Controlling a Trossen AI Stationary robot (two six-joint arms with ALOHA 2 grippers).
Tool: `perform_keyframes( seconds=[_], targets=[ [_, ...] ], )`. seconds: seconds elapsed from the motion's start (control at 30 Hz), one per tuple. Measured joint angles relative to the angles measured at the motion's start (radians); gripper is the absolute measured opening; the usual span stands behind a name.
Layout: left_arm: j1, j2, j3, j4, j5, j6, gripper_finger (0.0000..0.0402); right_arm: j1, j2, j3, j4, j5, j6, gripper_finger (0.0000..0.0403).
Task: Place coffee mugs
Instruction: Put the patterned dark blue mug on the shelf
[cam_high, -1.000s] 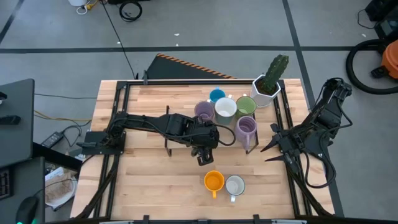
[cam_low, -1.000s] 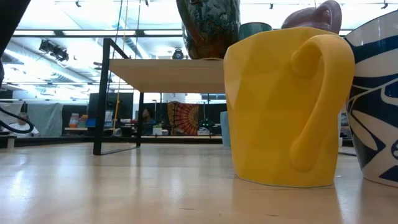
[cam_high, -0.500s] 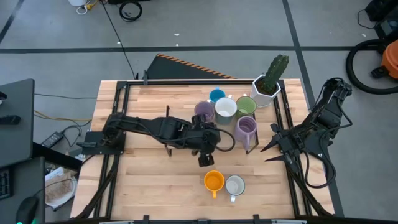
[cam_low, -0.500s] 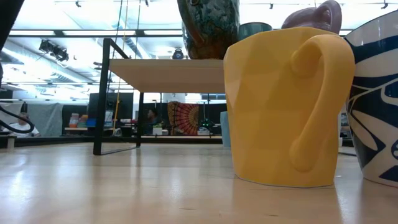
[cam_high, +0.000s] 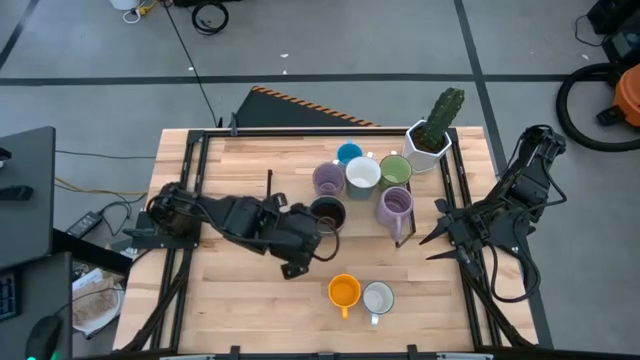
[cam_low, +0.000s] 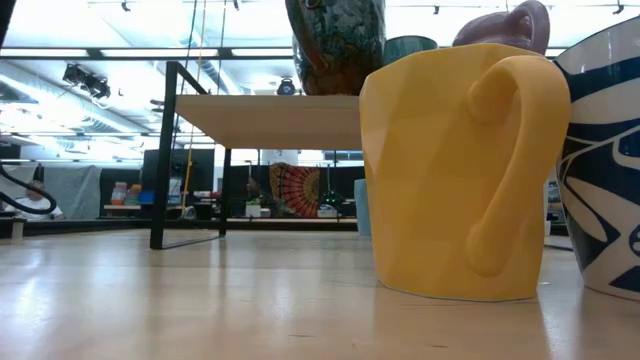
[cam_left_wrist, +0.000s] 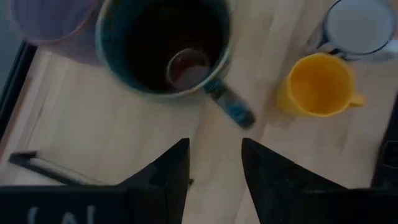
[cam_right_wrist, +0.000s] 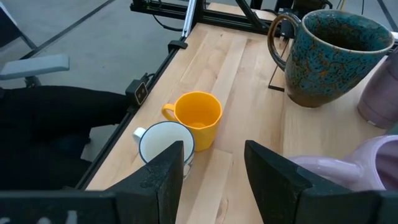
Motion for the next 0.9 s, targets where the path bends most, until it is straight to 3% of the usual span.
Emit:
perform_keyframes(
  seconds=[0.2, 0.43, 0.63, 0.9],
  targets=[
    [0.001, 0.025, -0.028, 0.013, 0.0, 0.001, 0.0153, 0.0, 0.0, 0.0, 0.008, 0.0, 0.0, 0.0176],
    [0.037, 0.031, -0.161, 0.014, 0.092, 0.005, 0.0142, 0.0, 0.0, 0.0, 0.008, -0.001, -0.001, 0.0176],
    [0.057, 0.03, -0.184, 0.175, 0.184, 0.031, 0.0129, 0.0, 0.0, 0.0, 0.008, -0.002, -0.002, 0.0176],
    [0.08, 0.03, -0.183, 0.277, 0.181, 0.052, 0.0125, 0.0, 0.0, 0.0, 0.008, -0.002, -0.002, 0.0176]
  ],
)
